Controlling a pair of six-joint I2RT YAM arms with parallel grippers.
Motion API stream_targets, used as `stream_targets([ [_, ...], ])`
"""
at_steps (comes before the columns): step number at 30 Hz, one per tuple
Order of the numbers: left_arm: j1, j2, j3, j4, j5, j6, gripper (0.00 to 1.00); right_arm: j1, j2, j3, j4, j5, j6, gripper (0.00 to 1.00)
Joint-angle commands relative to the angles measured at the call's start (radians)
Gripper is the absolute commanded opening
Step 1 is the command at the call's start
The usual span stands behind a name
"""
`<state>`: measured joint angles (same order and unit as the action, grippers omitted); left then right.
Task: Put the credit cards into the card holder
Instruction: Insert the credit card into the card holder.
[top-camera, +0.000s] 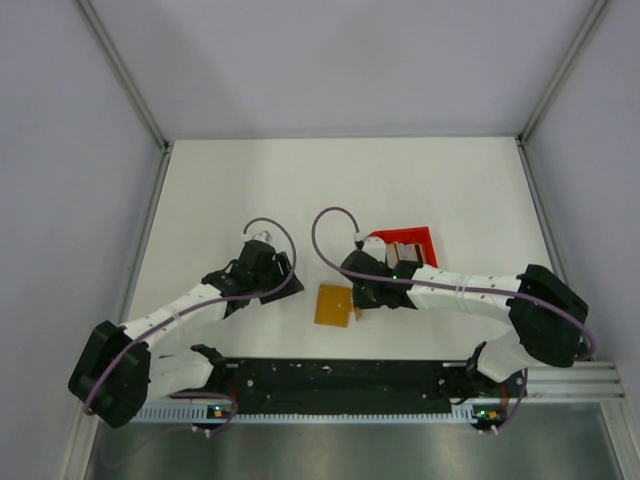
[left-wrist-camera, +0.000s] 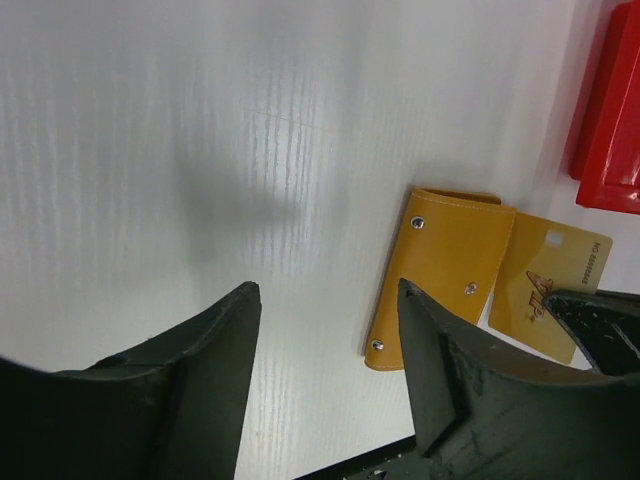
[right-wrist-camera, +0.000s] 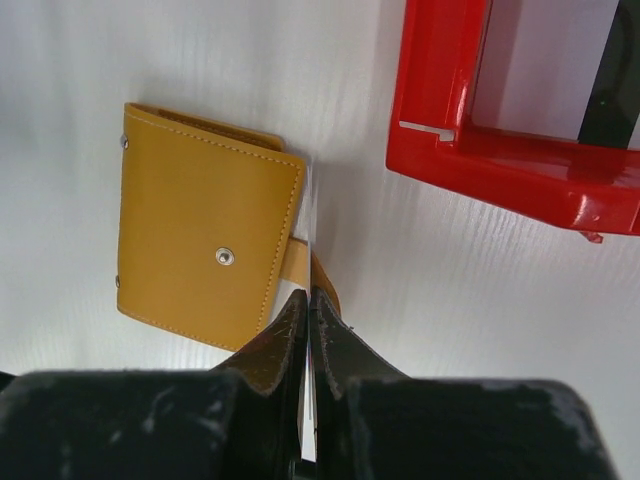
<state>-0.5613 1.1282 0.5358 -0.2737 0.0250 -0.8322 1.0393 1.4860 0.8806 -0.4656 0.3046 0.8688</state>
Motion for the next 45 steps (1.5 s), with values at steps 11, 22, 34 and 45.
stream_targets([
  [11, -0.098, 0.082, -0.072, 0.2, 0.153, -0.031, 0.45, -0.077, -0.058, -0.091, 0.185, -0.162, 0.042, 0.0],
  [22, -0.163, 0.2, -0.05, 0.265, 0.187, -0.053, 0.33, -0.085, -0.096, -0.117, 0.307, -0.245, 0.024, 0.0],
  [34, -0.164, 0.194, 0.0, 0.258, 0.138, -0.005, 0.28, -0.094, -0.141, -0.155, 0.441, -0.36, -0.005, 0.0],
  [45, -0.16, 0.2, 0.055, 0.282, 0.115, 0.016, 0.2, -0.093, -0.191, -0.175, 0.504, -0.371, -0.028, 0.0],
])
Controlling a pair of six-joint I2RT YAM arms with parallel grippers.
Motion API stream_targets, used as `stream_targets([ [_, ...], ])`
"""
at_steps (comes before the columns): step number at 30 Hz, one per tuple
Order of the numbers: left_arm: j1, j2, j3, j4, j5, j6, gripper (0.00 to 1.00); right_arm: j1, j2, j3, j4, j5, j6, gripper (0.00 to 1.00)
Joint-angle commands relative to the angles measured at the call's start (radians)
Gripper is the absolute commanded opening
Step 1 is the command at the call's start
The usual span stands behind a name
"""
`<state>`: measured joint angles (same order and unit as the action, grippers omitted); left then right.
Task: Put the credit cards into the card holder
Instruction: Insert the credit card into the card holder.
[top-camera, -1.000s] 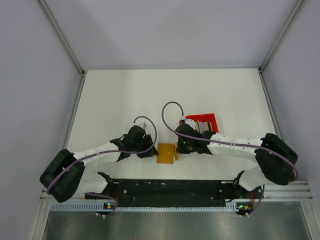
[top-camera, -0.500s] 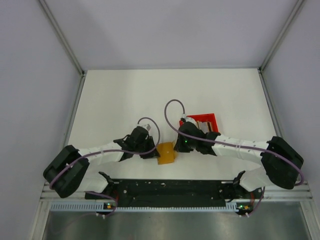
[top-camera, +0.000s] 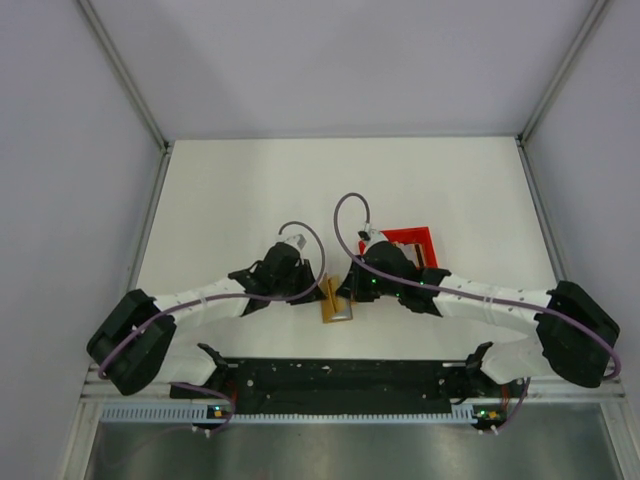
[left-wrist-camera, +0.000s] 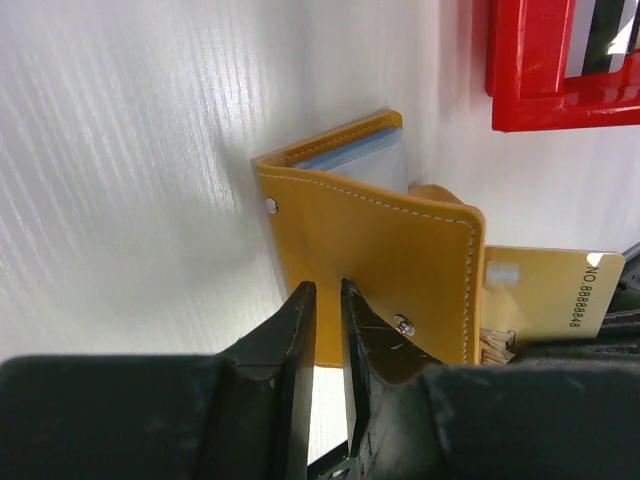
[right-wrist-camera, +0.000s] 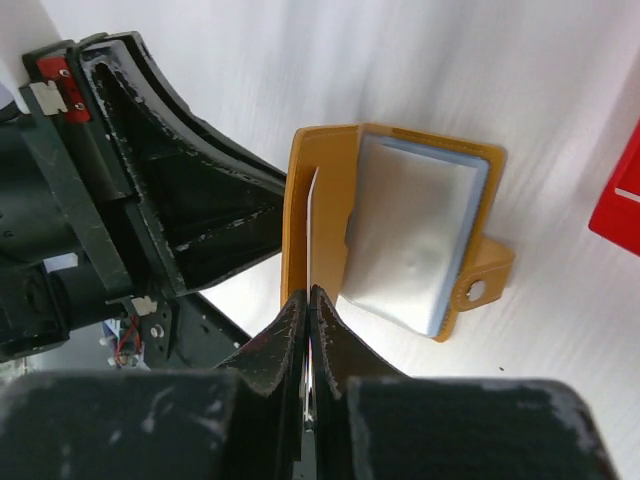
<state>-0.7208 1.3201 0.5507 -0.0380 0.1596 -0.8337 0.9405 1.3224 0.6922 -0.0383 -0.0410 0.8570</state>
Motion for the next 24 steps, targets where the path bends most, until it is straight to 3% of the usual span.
stream_targets([
  [1, 0.0, -0.001, 0.038, 0.043, -0.029, 0.018, 0.19, 0.004, -0.019, 0.023, 0.075, -0.028, -0.021, 0.0],
  [10, 0.037, -0.062, 0.014, -0.031, -0.094, 0.028, 0.25, 0.009, 0.09, 0.09, 0.093, -0.117, -0.035, 0.0],
  [16, 0.081, -0.122, -0.018, -0.079, -0.132, 0.008, 0.24, 0.03, 0.158, 0.142, 0.041, -0.085, -0.038, 0.0],
  [24, 0.139, -0.151, -0.077, -0.12, -0.129, -0.01, 0.11, 0.089, 0.258, 0.236, 0.011, -0.08, -0.059, 0.0],
])
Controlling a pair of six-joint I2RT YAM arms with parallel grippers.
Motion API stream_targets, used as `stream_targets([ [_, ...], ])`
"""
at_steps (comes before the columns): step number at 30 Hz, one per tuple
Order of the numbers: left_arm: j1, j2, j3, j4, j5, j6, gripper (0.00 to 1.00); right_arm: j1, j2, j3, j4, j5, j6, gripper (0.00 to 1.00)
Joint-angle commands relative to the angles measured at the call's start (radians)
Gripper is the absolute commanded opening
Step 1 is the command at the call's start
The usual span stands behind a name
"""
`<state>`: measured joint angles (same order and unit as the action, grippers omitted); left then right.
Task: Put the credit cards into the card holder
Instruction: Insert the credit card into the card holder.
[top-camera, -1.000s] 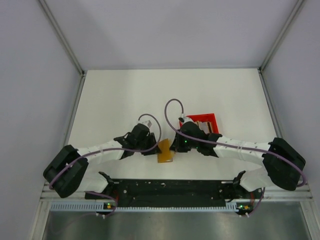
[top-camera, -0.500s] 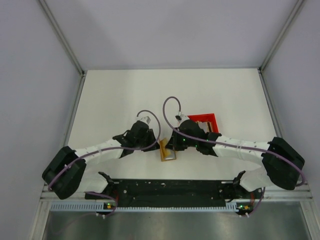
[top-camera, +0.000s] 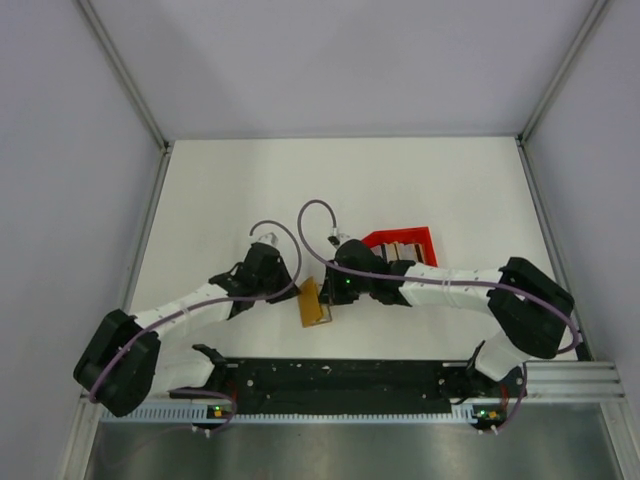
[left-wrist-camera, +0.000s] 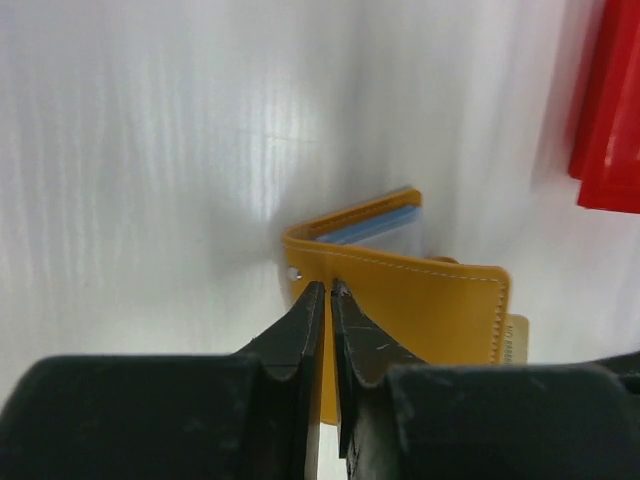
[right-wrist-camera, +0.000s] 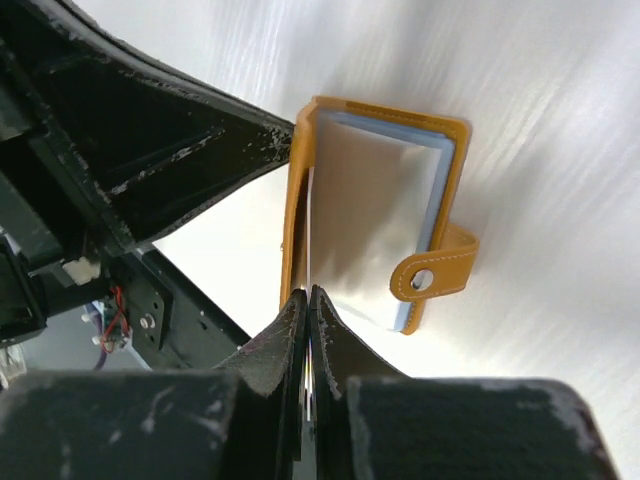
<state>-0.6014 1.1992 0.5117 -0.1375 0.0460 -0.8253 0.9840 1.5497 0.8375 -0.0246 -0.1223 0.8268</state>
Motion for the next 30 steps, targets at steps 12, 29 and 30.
stream_targets([
  [12, 0.038, -0.18, -0.053, -0.25, -0.159, -0.069, 0.0, 0.064, 0.069, 0.158, 0.003, -0.031, -0.038, 0.0],
  [29, 0.035, -0.081, -0.136, -0.141, -0.004, -0.163, 0.0, 0.065, 0.127, 0.172, 0.048, -0.146, -0.043, 0.0],
  [30, 0.028, -0.069, -0.139, -0.092, 0.024, -0.164, 0.0, 0.062, 0.121, 0.167, 0.055, -0.143, -0.045, 0.0],
])
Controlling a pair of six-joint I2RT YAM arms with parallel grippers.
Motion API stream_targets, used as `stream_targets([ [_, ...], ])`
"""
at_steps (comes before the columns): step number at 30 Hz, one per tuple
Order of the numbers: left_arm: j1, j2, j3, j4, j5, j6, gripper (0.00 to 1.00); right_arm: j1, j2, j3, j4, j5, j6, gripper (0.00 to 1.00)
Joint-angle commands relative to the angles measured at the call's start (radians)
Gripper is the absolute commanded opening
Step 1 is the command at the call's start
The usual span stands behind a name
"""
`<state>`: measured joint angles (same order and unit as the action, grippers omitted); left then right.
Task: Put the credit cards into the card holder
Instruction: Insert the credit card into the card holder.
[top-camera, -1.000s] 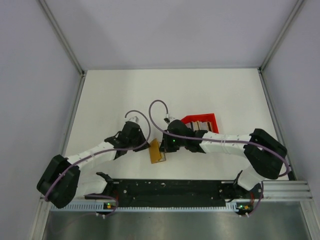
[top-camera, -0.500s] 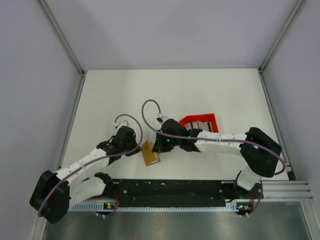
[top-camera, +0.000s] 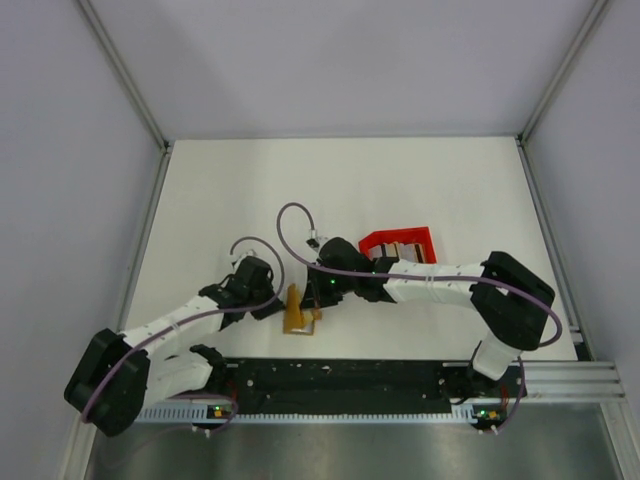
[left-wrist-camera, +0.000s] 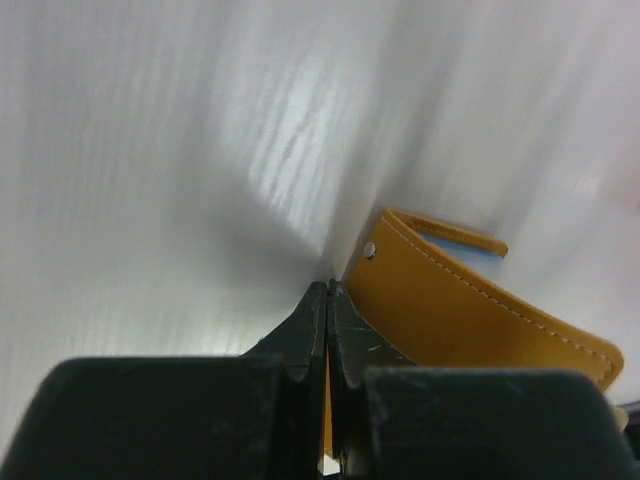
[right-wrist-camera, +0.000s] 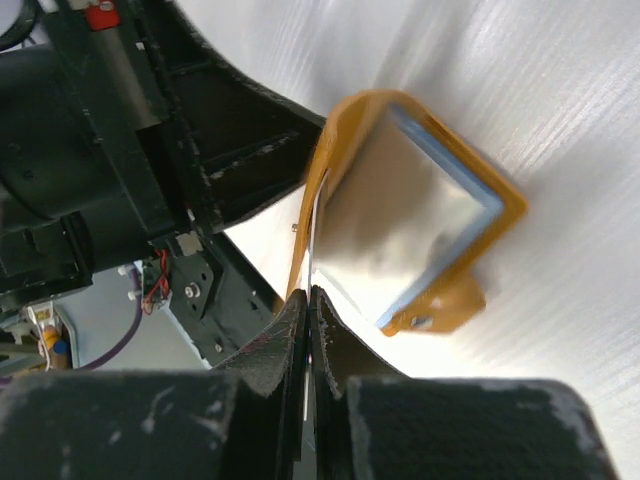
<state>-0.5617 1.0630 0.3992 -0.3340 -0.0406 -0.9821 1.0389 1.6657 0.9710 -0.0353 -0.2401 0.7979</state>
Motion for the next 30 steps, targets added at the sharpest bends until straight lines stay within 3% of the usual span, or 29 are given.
stream_targets([
  [1, -0.02, 0.084, -0.025, 0.134, 0.132, -0.009, 0.0, 0.007, -0.003, 0.025, 0.072, -0.016, -0.012, 0.0],
  [9, -0.043, 0.175, 0.032, 0.228, 0.171, -0.015, 0.0, -0.008, -0.043, -0.02, 0.051, 0.067, 0.012, 0.0],
  [18, -0.04, 0.196, -0.01, 0.259, 0.14, -0.015, 0.0, -0.001, 0.054, 0.015, 0.038, 0.057, 0.006, 0.0],
  [27, -0.02, 0.216, 0.016, 0.233, 0.111, 0.026, 0.0, 0.053, 0.164, 0.164, -0.227, 0.236, -0.04, 0.0],
  [30, 0.0, 0.186, 0.03, 0.164, 0.087, 0.048, 0.13, 0.061, 0.187, 0.189, -0.304, 0.327, -0.051, 0.0],
])
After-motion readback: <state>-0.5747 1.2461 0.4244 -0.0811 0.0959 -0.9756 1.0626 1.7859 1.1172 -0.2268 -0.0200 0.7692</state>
